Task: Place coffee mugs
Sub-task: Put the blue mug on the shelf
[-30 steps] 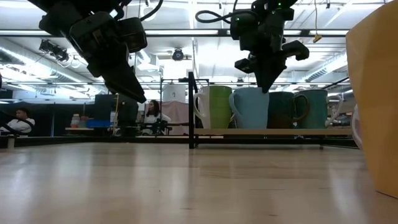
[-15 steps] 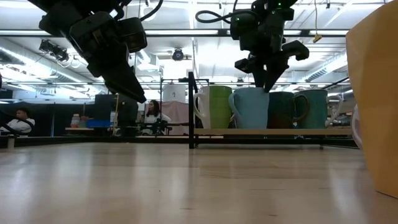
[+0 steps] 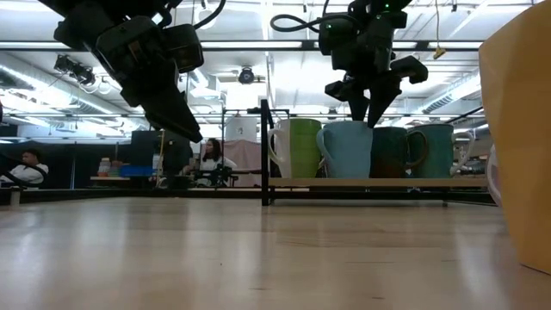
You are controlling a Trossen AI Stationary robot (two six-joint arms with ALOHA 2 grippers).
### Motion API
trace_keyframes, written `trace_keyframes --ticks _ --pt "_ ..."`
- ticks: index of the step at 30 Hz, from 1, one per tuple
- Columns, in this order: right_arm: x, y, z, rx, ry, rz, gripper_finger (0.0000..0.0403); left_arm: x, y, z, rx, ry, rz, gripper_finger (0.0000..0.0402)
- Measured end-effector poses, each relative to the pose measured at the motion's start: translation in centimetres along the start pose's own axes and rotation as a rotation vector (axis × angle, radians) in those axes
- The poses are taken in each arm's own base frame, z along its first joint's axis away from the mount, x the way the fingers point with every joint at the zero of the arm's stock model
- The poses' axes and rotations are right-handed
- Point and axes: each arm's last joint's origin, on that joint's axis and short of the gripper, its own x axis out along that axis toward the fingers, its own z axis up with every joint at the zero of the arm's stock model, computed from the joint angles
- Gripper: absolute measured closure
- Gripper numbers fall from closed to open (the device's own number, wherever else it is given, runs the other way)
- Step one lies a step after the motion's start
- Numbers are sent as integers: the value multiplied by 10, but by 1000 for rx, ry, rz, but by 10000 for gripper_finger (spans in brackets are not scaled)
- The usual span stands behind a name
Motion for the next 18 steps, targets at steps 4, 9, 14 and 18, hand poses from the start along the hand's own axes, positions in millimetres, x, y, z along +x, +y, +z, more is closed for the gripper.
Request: trace_keyframes --ticks 4,9,14,18 --pt "0 0 0 0 0 0 264 0 0 0 0 0 0 251" --pt "0 -1 -1 -1 31 -24 265 0 0 0 0 0 0 251" --pt "-6 0 -3 -2 74 -78 264 0 0 0 0 0 0 251" --pt "-16 4 -3 -6 54 -105 265 0 0 0 0 0 0 251"
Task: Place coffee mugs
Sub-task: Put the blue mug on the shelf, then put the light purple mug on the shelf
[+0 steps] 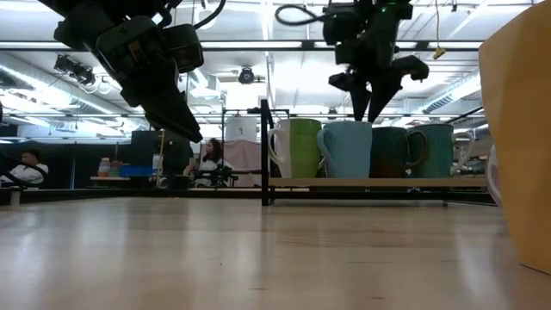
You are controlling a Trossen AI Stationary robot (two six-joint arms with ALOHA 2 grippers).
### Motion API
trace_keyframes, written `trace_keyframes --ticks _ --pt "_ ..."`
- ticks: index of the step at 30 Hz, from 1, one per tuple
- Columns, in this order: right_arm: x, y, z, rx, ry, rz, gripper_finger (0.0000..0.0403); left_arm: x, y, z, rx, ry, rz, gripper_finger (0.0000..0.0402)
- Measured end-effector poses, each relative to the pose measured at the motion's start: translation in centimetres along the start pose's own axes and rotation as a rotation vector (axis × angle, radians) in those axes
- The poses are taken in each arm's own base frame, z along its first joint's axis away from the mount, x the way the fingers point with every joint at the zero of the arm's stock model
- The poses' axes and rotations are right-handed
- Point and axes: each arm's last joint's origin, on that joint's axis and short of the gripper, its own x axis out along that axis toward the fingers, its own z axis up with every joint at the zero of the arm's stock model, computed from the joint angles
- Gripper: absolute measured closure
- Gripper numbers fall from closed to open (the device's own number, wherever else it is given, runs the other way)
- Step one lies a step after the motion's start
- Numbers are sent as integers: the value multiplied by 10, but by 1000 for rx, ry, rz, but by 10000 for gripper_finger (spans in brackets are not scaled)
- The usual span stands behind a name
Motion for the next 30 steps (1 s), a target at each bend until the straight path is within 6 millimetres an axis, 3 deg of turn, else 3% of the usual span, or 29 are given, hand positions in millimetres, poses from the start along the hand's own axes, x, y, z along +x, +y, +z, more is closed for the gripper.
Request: trace_keyframes --ticks 4,10,15,20,26,30 --pt "-18 7 -2 10 -34 -45 264 0 0 0 1 0 0 251" --pt "-56 26 -7 178 -119 -124 265 0 0 0 1 0 0 251" --pt "-91 54 -14 415 -225 -131 265 0 0 0 2 0 0 251" --pt "-120 90 -22 666 -337 -14 264 0 0 0 3 0 0 251" --pt "-135 131 -23 925 -330 137 265 0 0 0 3 0 -1 251" --pt "-128 156 -21 1034 -268 177 264 0 0 0 3 0 0 251"
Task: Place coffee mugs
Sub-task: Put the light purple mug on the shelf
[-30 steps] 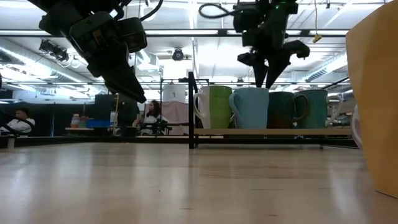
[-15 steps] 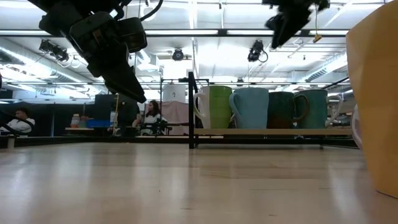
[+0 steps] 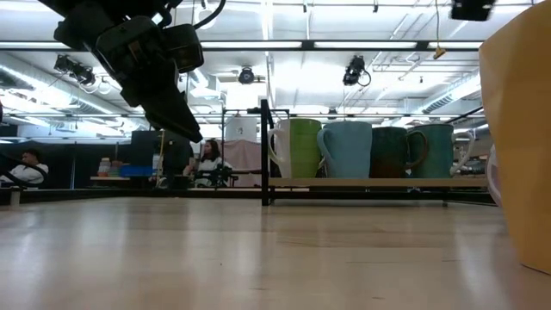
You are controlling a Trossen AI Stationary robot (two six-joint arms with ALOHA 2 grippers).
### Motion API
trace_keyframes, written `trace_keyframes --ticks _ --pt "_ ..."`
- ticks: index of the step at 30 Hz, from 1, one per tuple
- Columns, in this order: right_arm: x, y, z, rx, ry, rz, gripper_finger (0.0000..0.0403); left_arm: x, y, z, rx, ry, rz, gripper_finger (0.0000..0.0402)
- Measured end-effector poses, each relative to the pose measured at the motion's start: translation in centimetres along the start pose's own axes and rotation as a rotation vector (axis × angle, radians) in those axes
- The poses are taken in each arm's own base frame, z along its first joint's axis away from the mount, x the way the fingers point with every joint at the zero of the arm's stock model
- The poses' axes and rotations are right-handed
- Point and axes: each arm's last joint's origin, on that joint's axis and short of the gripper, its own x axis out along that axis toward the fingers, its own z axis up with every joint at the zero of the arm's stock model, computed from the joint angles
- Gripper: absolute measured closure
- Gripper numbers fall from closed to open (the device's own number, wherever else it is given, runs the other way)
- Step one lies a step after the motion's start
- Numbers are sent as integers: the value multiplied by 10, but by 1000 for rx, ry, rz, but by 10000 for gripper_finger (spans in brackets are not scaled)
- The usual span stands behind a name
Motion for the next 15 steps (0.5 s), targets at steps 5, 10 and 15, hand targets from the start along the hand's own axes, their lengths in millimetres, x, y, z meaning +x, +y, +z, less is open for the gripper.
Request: trace_keyframes --ticks 5,10,15 --pt "18 13 -27 131 100 11 265 0 0 0 0 0 0 251" --pt "35 22 -49 232 169 -3 264 0 0 0 0 0 0 251" --pt "48 27 -70 285 211 14 265 0 0 0 0 0 0 251"
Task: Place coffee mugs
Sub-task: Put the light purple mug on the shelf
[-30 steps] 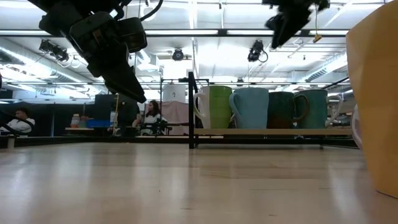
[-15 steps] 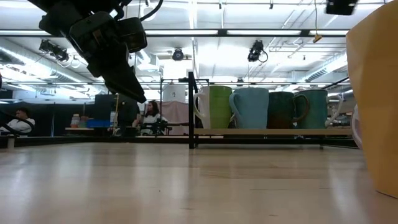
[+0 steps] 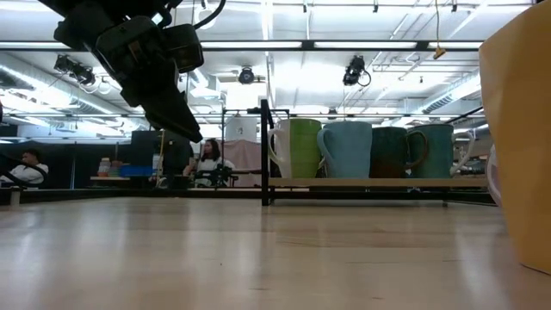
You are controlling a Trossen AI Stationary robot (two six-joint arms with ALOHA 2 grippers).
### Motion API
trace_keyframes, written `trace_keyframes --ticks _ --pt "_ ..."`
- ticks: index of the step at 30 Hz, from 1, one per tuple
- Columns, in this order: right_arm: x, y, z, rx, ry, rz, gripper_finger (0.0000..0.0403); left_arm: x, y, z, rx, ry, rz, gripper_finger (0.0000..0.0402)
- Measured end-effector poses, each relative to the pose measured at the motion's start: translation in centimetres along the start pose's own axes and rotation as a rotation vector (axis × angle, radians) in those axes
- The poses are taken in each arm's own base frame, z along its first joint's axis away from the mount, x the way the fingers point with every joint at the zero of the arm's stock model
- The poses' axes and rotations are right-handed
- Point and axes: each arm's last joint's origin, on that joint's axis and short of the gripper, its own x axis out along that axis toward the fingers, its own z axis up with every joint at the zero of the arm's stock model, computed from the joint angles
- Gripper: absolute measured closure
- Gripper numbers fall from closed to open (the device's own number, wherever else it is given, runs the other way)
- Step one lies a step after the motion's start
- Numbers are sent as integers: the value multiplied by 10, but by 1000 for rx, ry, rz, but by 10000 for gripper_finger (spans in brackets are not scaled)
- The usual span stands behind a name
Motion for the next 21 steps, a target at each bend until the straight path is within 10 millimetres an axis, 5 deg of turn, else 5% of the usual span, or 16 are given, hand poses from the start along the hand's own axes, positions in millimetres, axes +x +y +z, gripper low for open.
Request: trace_keyframes --ticks 9,21 --pt "28 -23 -23 102 32 45 265 0 0 0 0 0 0 251" --pt "66 -42 -29 104 13 77 265 0 0 0 -1 0 0 251"
